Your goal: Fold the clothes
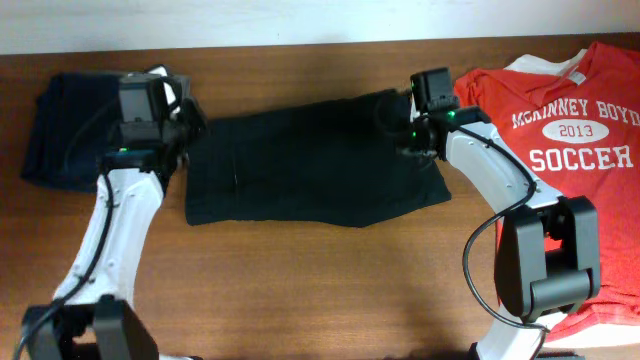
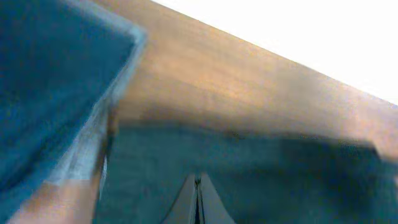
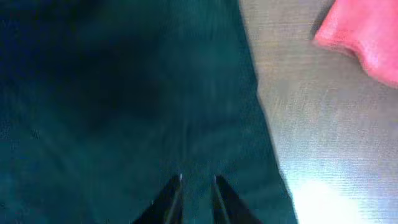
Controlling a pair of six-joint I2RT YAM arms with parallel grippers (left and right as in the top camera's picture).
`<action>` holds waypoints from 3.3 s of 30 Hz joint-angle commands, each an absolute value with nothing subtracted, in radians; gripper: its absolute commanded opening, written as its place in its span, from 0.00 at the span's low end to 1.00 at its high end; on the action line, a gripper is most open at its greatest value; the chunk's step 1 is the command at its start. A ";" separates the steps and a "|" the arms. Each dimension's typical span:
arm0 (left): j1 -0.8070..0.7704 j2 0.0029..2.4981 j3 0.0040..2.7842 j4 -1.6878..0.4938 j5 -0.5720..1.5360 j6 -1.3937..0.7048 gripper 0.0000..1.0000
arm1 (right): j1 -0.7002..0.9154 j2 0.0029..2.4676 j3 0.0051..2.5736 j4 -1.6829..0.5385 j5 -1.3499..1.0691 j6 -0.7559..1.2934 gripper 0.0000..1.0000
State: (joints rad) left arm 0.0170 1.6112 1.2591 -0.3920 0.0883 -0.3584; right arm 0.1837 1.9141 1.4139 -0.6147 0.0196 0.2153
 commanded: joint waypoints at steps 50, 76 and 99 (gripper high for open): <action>-0.130 1.889 1.245 -0.250 0.202 -0.054 0.02 | 0.049 2.009 1.623 -0.937 -0.028 0.222 0.04; -0.117 1.777 1.351 -0.607 0.347 -0.112 0.02 | 0.080 1.850 1.568 -0.929 -0.696 0.127 0.33; -0.149 1.679 1.163 -0.879 0.143 -0.194 0.01 | 0.378 1.816 1.015 -0.595 -0.779 0.285 0.10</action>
State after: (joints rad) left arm -0.1577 1.7725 1.0260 -0.8116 0.1677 -0.1844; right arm 0.3748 1.8729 0.9329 -0.5293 -0.7029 0.3031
